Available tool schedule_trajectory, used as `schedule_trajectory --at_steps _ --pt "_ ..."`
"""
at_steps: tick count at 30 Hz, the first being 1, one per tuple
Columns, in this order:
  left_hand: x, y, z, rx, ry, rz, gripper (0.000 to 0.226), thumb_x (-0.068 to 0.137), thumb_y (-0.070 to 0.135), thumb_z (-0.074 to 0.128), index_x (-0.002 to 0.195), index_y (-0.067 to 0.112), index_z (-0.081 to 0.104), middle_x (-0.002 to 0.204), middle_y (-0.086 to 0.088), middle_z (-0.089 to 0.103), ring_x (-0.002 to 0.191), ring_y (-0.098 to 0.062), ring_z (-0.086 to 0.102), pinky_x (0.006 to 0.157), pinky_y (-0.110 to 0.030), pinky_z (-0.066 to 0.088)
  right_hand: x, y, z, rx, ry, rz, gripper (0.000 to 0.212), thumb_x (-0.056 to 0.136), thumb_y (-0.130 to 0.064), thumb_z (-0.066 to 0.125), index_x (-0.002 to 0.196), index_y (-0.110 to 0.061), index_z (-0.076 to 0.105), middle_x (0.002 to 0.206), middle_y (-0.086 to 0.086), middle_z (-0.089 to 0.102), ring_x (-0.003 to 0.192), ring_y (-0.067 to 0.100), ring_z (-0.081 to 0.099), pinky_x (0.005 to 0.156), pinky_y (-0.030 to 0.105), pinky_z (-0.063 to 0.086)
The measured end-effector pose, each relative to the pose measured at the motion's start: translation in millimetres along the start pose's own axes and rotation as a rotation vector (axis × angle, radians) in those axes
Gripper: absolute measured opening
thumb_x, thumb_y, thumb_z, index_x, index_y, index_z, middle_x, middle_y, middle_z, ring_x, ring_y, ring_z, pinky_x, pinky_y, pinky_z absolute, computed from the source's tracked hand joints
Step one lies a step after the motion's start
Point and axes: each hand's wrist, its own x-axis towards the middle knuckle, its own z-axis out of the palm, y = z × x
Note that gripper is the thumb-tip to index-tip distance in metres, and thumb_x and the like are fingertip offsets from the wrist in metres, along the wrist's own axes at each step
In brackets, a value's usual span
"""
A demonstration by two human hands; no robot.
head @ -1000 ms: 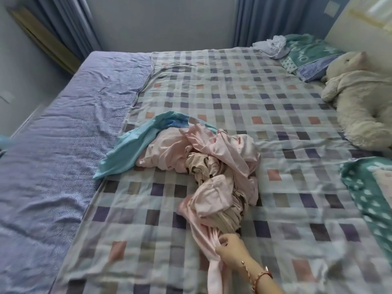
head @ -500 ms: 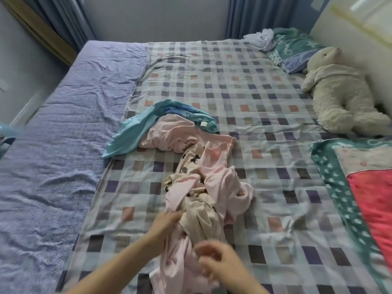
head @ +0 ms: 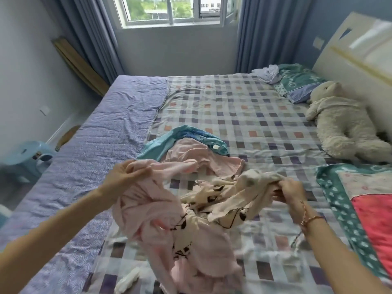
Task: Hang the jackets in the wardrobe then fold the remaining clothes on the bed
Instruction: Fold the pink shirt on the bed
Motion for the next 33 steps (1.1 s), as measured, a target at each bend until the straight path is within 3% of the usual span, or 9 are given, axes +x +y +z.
schedule_trajectory --at_steps 4,7,10,13,18,22,27,30,33 --pt "-2 31 -30 -0.049 0.093 0.113 0.019 0.072 0.032 0.075 0.081 0.020 0.065 0.064 0.011 0.065 0.066 -0.007 0.057 0.054 -0.013 0.049 31 -34 -37 0.222 0.076 -0.010 0.014 0.084 0.009 0.046 0.082 -0.004 0.049 0.075 0.014 0.053 0.044 0.010 0.061 0.042 0.021 0.051" --pt "-8 60 -29 -0.108 0.046 0.099 0.037 0.067 0.039 0.069 0.083 0.010 0.057 0.065 -0.001 0.060 0.058 -0.009 0.057 0.050 -0.019 0.050 -4 -57 -5 -0.159 -0.031 -0.121 0.042 0.083 0.007 0.052 0.120 -0.010 0.045 0.104 0.009 0.051 0.082 0.017 0.057 0.054 0.019 0.047" --pt "-18 89 -19 -0.140 -0.079 0.144 0.052 0.053 0.056 0.081 0.076 0.013 0.063 0.062 -0.003 0.064 0.051 -0.010 0.059 0.047 -0.020 0.051 -80 -60 62 -0.250 -0.530 -0.345 0.051 0.083 0.001 0.063 0.129 -0.009 0.043 0.118 0.009 0.055 0.098 0.017 0.054 0.070 0.018 0.053" --pt "-26 116 -9 -0.147 -0.103 0.242 0.026 0.074 0.043 0.067 0.070 0.018 0.070 0.063 -0.001 0.067 0.052 -0.009 0.062 0.050 -0.020 0.053 -131 -45 119 -0.318 -0.827 -0.545 0.057 0.071 -0.013 0.079 0.118 -0.026 0.049 0.108 -0.004 0.055 0.099 0.011 0.054 0.086 0.026 0.049" --pt "-44 151 -43 -0.060 -0.043 0.387 0.023 0.085 0.028 0.051 0.094 0.014 0.068 0.071 0.001 0.069 0.060 -0.009 0.064 0.053 -0.020 0.053 -122 -23 173 -0.790 -0.626 -0.679 0.040 0.079 -0.047 0.065 0.103 -0.016 0.057 0.099 0.006 0.066 0.092 0.027 0.060 0.078 0.036 0.046" --pt "-35 144 -97 0.036 0.140 0.411 0.021 0.092 0.028 0.050 0.101 0.015 0.064 0.083 0.001 0.066 0.070 -0.007 0.062 0.058 -0.018 0.052 -89 -37 173 -0.797 -0.614 -0.591 0.018 0.087 -0.032 0.056 0.095 -0.017 0.062 0.095 0.009 0.068 0.090 0.030 0.064 0.079 0.047 0.053" --pt "-9 107 -158 0.023 0.215 0.211 0.026 0.095 0.023 0.050 0.111 0.003 0.057 0.088 -0.003 0.064 0.077 -0.011 0.061 0.059 -0.016 0.052 -101 -119 188 -0.375 -0.463 -0.671 0.020 0.090 -0.005 0.039 0.100 -0.004 0.057 0.087 0.012 0.061 0.081 0.035 0.063 0.064 0.052 0.055" --pt "-4 83 -160 0.068 0.198 0.110 0.013 0.097 0.020 0.047 0.090 0.015 0.058 0.068 0.011 0.065 0.062 -0.001 0.061 0.053 -0.016 0.049 -133 -166 190 -0.024 -0.539 -0.668 0.021 0.085 0.001 0.038 0.097 -0.007 0.054 0.080 0.005 0.058 0.069 0.023 0.063 0.049 0.034 0.056" --pt "-6 67 -163 0.014 0.267 0.090 0.013 0.096 0.024 0.048 0.086 0.023 0.056 0.076 0.007 0.057 0.072 -0.006 0.054 0.071 -0.025 0.047 -156 -187 193 0.111 -0.421 -0.857 0.027 0.071 -0.003 0.042 0.095 -0.016 0.050 0.075 -0.009 0.055 0.066 0.003 0.052 0.055 0.023 0.046"
